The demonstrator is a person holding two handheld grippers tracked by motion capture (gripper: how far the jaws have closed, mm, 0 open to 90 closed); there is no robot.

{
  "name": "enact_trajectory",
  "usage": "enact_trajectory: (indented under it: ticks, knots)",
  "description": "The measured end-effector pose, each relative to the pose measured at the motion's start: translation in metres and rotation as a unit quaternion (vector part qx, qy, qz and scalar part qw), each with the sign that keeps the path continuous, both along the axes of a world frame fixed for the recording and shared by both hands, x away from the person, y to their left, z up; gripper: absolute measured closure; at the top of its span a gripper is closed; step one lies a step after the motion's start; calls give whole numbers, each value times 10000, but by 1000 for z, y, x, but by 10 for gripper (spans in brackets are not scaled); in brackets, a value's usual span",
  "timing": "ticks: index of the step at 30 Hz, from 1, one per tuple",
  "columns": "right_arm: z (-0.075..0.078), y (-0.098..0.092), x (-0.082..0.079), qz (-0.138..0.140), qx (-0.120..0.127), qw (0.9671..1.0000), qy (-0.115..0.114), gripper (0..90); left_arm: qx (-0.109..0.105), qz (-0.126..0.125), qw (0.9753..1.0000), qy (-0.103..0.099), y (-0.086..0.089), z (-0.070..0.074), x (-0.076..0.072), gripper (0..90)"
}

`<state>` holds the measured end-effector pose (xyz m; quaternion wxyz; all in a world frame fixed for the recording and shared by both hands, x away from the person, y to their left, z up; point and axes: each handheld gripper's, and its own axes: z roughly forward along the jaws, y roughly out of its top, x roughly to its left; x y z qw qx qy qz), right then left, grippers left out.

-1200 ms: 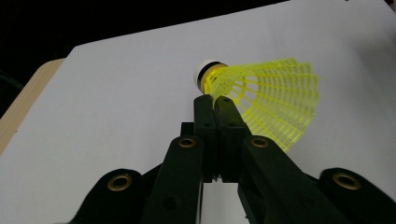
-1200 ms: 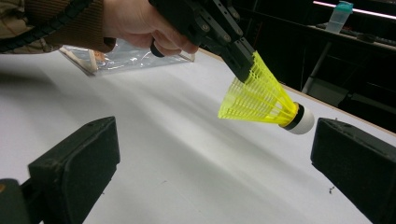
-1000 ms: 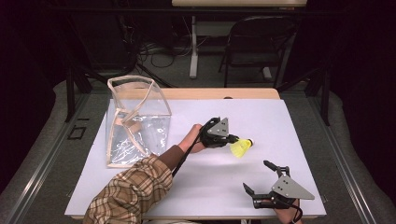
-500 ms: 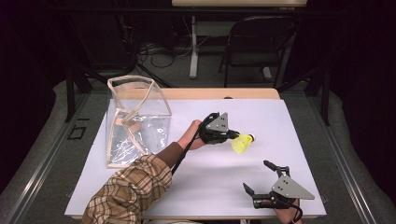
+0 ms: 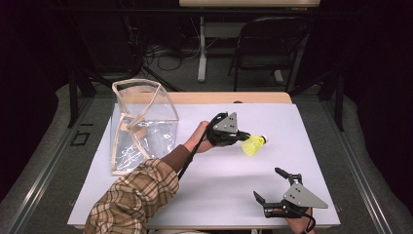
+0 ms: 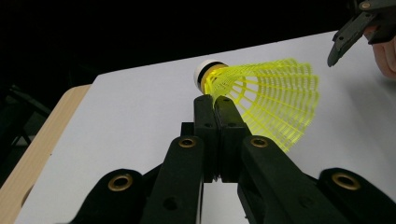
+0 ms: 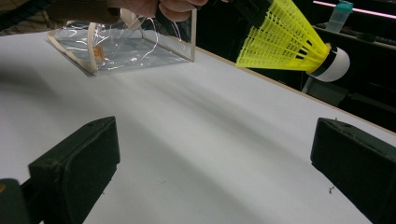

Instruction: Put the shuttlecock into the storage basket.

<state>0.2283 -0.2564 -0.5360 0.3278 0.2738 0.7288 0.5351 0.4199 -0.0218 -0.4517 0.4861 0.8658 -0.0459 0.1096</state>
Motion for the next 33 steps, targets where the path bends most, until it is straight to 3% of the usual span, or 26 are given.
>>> enact_trajectory:
  ticks: [12, 33]
  knots:
    - [0, 0, 0, -8, 6, 10000, 7, 8, -29, -12, 10000, -64, 2, 15, 1, 896]
    - [0, 0, 0, -19, 7, 10000, 34, 8, -204, 97, 9997, -94, 10, 28, 4, 897]
